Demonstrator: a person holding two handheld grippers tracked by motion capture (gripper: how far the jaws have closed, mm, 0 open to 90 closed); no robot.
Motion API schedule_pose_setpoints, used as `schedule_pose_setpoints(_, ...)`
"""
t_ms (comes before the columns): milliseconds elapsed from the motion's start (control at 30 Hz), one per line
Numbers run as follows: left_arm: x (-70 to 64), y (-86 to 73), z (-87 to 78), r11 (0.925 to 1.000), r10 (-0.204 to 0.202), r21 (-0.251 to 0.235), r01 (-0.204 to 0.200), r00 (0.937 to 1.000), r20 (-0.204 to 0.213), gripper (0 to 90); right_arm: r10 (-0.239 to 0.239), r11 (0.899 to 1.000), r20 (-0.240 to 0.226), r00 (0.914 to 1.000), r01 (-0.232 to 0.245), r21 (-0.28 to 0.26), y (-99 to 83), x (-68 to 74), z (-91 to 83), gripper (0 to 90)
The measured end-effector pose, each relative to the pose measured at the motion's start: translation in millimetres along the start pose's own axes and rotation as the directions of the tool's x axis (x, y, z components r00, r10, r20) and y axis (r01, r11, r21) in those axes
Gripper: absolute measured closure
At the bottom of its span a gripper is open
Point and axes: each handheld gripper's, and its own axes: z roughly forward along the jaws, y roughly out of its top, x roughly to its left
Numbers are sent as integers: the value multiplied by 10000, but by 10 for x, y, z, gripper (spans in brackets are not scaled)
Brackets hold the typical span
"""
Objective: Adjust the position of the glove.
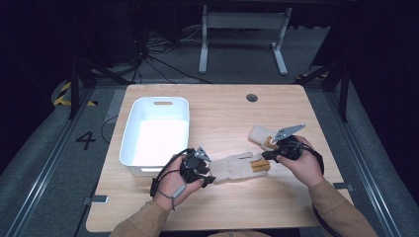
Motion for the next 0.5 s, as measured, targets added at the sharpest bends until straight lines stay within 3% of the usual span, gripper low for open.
schedule_pose_setpoints(500, 27, -8, -42, 9999, -79, -130, 82, 9996, 270, 605, -446, 9957, -91, 9990, 452, 805, 311, -85, 238, 900)
